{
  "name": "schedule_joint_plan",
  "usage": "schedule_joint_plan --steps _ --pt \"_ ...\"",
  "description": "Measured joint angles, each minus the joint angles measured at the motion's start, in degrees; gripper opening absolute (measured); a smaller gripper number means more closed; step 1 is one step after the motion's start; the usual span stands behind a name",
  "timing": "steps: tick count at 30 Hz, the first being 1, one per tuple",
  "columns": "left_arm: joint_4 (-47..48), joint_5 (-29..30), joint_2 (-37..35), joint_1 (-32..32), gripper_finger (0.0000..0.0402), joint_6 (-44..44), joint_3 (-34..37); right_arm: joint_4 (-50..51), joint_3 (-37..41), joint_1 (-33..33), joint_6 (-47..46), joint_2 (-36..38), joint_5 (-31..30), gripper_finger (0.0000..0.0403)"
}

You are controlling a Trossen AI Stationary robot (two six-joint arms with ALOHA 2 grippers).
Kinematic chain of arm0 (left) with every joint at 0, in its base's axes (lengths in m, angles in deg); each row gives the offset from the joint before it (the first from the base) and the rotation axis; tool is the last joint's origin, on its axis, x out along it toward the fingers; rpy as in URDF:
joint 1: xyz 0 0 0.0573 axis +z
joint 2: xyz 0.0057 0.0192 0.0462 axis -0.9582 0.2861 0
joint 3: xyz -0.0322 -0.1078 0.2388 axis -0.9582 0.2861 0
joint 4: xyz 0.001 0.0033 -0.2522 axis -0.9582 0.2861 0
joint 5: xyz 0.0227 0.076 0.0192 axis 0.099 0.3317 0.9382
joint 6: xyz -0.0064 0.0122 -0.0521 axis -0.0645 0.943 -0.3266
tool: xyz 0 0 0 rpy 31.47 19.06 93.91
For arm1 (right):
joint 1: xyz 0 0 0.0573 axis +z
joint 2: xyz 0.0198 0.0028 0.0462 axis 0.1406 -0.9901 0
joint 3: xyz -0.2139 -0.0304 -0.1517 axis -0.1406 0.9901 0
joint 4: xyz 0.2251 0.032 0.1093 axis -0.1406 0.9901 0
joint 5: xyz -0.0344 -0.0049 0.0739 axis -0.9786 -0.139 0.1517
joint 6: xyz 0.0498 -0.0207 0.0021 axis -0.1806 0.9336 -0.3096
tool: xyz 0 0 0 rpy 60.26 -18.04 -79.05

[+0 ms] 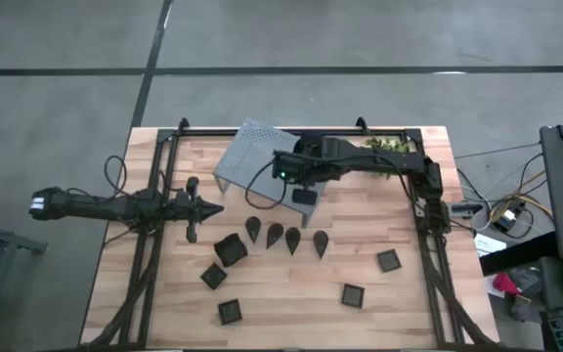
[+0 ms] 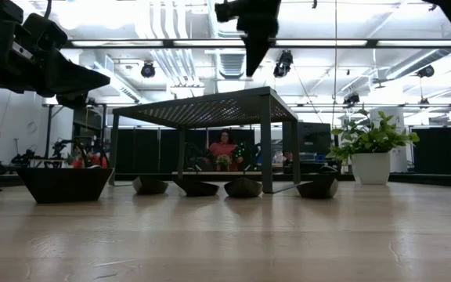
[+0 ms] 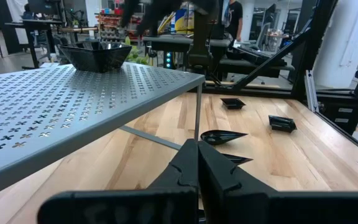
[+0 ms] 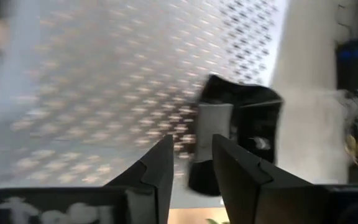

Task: Pick & Place Mini shaped plates
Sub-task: Put the bottom right square plate on the shelf

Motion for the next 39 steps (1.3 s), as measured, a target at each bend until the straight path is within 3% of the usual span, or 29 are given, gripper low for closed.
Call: schedule_joint_plan --steps 19,31,39 --pt "0.02 0.0 0.02 0.01 0.0 0.01 0.0 2.44 1.28 23.14 -19.97 0.5 1.07 0.0092" --pt "0.02 0.0 0.0 0.01 0.0 0.01 0.0 1.1 11.45 36.16 -36.91 0.33 7.49 0.0073" --pt "0.02 0.0 0.0 0.01 0.0 0.01 -0.02 -6.13 20.53 41.58 -47.16 0.33 11.31 0.0069"
